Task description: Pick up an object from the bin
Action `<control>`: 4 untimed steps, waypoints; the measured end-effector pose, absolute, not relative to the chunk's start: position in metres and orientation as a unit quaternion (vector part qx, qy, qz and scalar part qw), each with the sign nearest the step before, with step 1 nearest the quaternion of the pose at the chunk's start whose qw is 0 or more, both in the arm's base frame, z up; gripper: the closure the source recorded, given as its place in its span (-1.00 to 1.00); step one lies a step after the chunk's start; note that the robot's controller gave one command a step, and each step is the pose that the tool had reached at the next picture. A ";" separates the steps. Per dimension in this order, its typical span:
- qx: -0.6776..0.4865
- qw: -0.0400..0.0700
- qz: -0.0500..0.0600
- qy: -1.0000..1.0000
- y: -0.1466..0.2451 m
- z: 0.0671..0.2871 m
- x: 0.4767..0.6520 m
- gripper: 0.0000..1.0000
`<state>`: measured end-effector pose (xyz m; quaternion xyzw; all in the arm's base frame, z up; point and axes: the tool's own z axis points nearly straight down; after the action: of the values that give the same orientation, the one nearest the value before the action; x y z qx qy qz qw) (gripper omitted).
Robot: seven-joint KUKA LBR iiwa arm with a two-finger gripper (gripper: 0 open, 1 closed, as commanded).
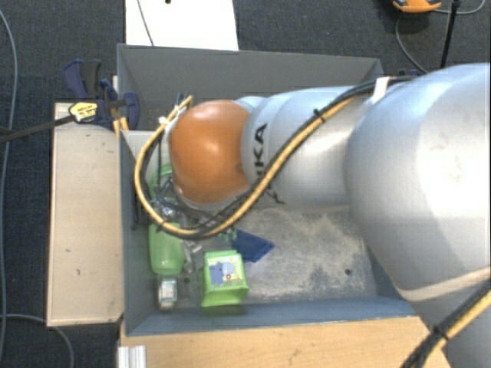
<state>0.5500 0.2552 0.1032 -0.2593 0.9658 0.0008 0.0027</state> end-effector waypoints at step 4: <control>-0.322 0.000 -0.002 0.947 0.247 0.072 0.559 1.00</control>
Offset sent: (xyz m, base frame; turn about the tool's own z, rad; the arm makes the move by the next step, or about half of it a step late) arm 0.0085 -0.0048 -0.0332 -0.1333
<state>0.5591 0.2465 0.0718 -0.3217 0.9469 -0.0024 -0.0005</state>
